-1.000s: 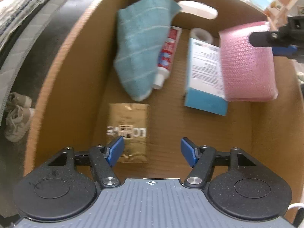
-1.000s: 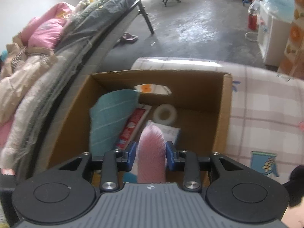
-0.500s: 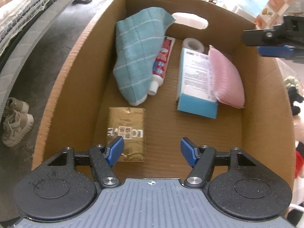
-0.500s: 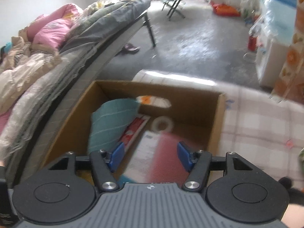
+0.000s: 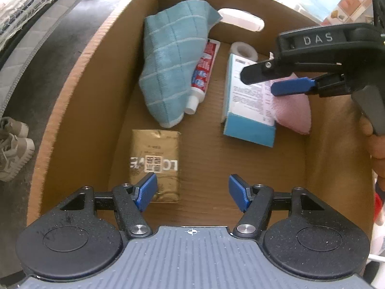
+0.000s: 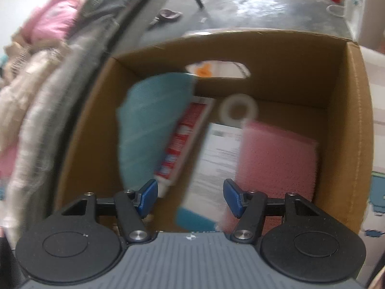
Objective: Organize soft objects
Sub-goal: 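Open both grippers to drop the gold packet and pink sponge into the box, then move both grippers back toward the blue packet and yogurt cup on the bed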
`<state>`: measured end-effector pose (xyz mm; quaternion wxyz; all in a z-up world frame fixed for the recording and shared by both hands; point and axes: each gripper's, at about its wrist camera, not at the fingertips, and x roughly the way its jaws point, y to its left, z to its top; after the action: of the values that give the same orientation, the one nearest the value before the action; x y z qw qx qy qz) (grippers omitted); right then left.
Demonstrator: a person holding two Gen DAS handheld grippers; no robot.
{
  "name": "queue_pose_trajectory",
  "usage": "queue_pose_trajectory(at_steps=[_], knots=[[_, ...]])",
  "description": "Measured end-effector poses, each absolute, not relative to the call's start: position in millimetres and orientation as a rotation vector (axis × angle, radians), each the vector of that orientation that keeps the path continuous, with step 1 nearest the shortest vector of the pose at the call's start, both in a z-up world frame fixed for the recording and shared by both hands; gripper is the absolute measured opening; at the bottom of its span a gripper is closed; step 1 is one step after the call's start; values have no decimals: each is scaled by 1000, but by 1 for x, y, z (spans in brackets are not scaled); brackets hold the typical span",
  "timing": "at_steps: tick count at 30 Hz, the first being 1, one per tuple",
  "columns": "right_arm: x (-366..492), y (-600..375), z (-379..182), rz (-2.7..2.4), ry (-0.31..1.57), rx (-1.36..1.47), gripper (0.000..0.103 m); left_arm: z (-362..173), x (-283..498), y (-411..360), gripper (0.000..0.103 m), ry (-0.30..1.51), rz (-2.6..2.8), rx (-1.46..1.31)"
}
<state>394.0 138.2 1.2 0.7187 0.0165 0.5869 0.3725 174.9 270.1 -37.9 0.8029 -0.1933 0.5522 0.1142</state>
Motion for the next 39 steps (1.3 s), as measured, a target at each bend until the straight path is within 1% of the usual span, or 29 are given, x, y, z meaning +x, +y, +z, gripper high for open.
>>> queue_pose_trajectory(at_steps=[3, 8, 12, 15, 17, 23, 27, 29, 32, 36, 39], knots=[[394, 136, 2, 819, 1297, 48, 62, -39, 174, 274, 66, 1183, 247, -417], [389, 146, 6, 800, 1283, -24, 63, -39, 173, 277, 66, 1179, 246, -414], [389, 142, 14, 838, 1277, 44, 65, -38, 170, 278, 66, 1171, 242, -426], [382, 125, 32, 882, 1219, 87, 65, -36, 168, 279, 66, 1164, 242, -430], [374, 107, 48, 905, 1178, 120, 68, -34, 167, 280, 66, 1161, 229, -443], [343, 31, 81, 998, 1083, 259, 68, -31, 174, 275, 66, 1154, 179, -512], [315, -35, 92, 1039, 1022, 380, 69, -36, 183, 268, 66, 1180, 157, -531], [300, -71, 90, 1056, 992, 444, 72, -41, 188, 264, 66, 1199, 158, -517], [276, -124, 80, 1048, 951, 528, 72, -51, 196, 263, 66, 1238, 199, -480], [250, -181, 56, 994, 925, 604, 74, -54, 198, 271, 65, 1243, 272, -442], [235, -210, 31, 925, 916, 626, 77, -54, 197, 276, 66, 1238, 277, -481]])
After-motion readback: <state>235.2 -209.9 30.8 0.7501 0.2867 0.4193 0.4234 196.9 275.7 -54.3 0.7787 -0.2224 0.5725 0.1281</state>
